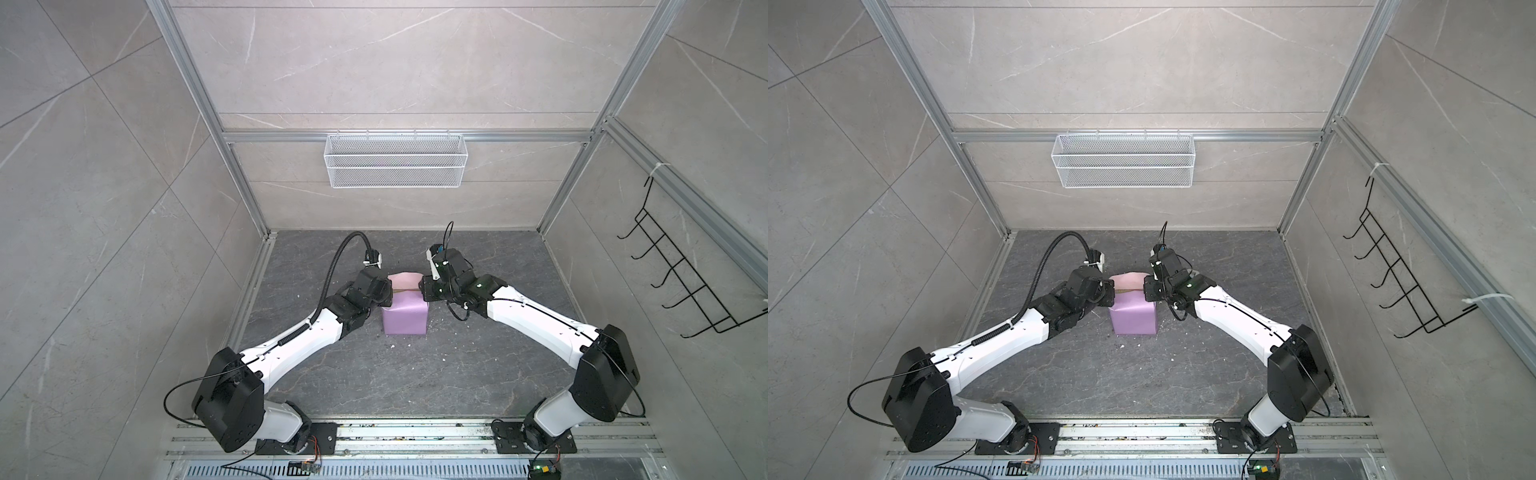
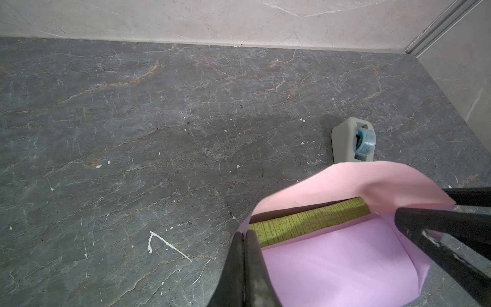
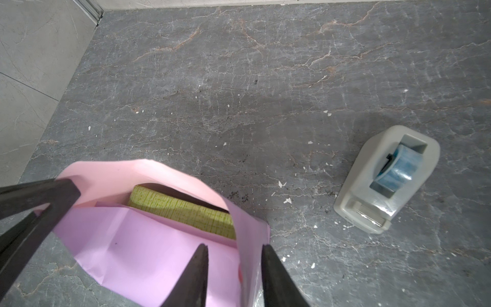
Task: Wrap the gift box in paper
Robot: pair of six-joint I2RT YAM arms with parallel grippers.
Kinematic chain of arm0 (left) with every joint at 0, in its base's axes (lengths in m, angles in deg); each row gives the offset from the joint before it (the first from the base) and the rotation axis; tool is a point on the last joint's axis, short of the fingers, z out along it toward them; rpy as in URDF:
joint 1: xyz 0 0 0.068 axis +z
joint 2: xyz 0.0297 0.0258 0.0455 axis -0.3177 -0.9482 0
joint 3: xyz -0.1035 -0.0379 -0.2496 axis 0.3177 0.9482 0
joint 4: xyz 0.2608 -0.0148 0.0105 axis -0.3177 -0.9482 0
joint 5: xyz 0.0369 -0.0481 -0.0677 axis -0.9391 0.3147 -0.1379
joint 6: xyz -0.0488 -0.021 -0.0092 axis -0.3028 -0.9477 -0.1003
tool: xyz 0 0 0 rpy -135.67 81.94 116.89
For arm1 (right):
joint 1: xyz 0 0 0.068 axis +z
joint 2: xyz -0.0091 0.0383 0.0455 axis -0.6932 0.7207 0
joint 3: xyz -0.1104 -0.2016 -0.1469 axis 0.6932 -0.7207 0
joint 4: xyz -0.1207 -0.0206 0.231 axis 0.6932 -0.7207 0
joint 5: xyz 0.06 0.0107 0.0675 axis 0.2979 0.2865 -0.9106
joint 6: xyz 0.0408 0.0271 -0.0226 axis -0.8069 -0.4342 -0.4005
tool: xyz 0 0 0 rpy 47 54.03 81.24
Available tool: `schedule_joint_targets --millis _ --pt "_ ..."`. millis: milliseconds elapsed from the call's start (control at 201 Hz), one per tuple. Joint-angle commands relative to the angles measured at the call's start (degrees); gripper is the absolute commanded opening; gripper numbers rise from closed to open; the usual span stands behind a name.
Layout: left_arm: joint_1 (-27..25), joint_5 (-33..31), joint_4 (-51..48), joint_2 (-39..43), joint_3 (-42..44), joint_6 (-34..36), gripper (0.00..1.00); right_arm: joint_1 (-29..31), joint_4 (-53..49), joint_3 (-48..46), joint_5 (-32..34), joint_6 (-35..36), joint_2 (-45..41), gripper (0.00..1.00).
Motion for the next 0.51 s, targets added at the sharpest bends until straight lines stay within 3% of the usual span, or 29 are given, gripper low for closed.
schedule_joint_targets --millis 0,159,204,289,503 --pt "0.2 -0.7 0.2 -0.1 -2.7 1.4 0.00 0.2 0.6 -0.9 0.0 0.3 -1.6 0.37" --pt "0.2 -0.3 -0.2 0.2 -2.6 1.1 0.00 0.2 0.5 -1.5 0.4 0.4 -2.3 0.37" --pt "0.2 -0.4 -0.3 0.4 -2.4 0.7 0.13 0.1 0.5 -1.6 0.4 0.4 -2.5 0.37" --pt "0.2 -0.1 -0.6 1.2 -1.8 0.3 0.28 0.1 0.5 -1.8 0.5 0.6 -2.8 0.38" --pt "0.6 0.7 -1.1 1.9 0.3 -0.9 0.40 0.2 0.7 -1.9 0.4 0.6 -2.9 0.38"
